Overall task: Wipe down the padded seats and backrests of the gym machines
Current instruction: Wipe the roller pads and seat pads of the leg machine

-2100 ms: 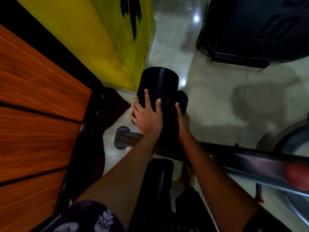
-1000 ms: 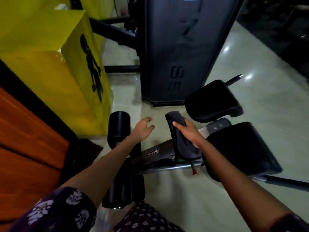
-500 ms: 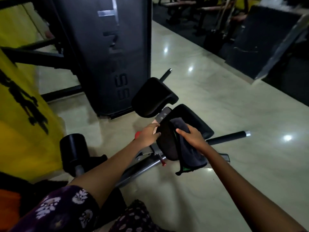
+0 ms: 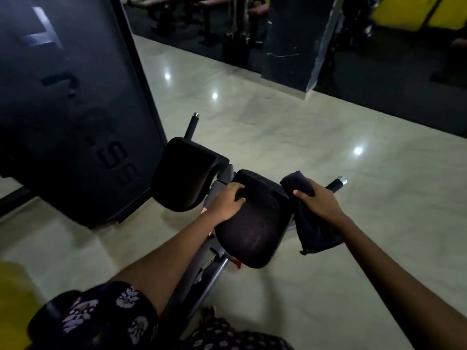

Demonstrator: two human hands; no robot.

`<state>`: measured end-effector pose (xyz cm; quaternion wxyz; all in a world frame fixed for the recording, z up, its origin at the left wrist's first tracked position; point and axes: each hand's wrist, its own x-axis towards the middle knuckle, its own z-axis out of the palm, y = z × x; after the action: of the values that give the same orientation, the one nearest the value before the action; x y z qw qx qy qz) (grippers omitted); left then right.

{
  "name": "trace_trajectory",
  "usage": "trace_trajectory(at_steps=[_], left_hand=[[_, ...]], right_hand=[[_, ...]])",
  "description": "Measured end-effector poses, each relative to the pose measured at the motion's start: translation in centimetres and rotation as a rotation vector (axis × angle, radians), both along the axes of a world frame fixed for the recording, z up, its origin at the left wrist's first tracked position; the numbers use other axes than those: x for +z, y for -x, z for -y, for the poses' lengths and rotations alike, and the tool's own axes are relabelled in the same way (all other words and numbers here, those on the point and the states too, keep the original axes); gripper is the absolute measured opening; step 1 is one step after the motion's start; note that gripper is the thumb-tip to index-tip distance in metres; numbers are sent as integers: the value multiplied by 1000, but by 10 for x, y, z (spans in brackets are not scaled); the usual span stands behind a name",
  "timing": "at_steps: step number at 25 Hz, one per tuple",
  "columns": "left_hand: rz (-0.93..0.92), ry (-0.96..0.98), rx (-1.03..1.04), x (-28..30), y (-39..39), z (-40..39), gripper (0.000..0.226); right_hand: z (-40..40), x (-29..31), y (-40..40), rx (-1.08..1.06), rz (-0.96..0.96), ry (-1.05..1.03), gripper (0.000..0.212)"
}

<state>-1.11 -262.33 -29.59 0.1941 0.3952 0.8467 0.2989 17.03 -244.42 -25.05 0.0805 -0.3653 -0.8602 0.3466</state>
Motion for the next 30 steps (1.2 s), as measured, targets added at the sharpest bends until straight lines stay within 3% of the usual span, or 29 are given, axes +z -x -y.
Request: trace_trajectory(at_steps=[8, 15, 21, 25, 30], left_hand=[[-229, -19, -179, -18, 97, -17, 42], [-192, -126, -270, -33, 114, -55, 38], [-428, -67, -244, -49, 147, -66, 35], [-494, -48, -188, -62, 164, -57, 30], [-604, -118, -221, -74, 176, -59, 34]], right_hand=[[16, -43, 46, -197, 267, -85, 51], [8, -49, 56, -216, 453, -101, 48], [19, -61, 41, -67, 413, -361, 47], [0, -62, 62, -345, 380, -189, 39], [13, -63, 79, -57, 398, -386, 56]])
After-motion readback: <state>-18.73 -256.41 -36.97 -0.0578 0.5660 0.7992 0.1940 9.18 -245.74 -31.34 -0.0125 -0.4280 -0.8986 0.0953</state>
